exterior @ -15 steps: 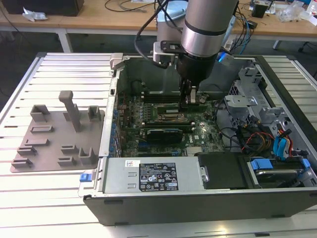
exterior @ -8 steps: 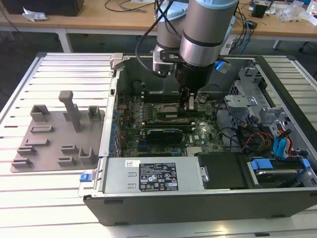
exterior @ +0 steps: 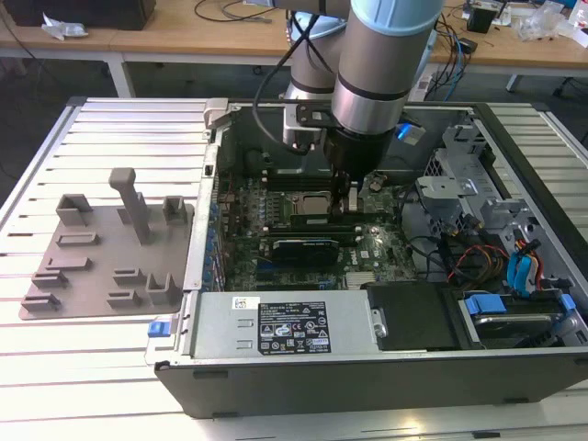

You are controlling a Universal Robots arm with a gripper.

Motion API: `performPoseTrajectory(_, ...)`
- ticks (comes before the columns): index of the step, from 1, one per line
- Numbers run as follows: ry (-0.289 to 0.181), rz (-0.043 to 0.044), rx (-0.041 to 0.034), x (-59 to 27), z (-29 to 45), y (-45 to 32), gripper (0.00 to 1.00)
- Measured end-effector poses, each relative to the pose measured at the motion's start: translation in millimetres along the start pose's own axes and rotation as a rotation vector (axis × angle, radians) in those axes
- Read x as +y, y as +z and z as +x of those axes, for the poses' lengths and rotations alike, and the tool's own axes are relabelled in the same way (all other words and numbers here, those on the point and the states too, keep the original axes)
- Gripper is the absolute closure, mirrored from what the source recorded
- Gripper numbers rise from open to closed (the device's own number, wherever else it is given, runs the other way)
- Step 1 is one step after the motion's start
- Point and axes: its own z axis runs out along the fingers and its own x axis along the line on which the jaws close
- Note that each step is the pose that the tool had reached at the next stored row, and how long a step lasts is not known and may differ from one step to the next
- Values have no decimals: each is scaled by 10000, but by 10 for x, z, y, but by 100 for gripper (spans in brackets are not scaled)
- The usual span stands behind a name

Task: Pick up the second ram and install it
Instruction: 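Insert the second ram into the second slot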

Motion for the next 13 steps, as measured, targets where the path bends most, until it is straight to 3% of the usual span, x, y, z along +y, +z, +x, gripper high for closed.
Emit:
performPoseTrajectory(4, 2, 1, 1, 10, 3, 82, 87)
performPoseTrajectory(9, 5, 1, 1, 217, -27, 110, 87)
performPoseTrajectory(13, 339, 10, 2, 246, -33, 137, 87)
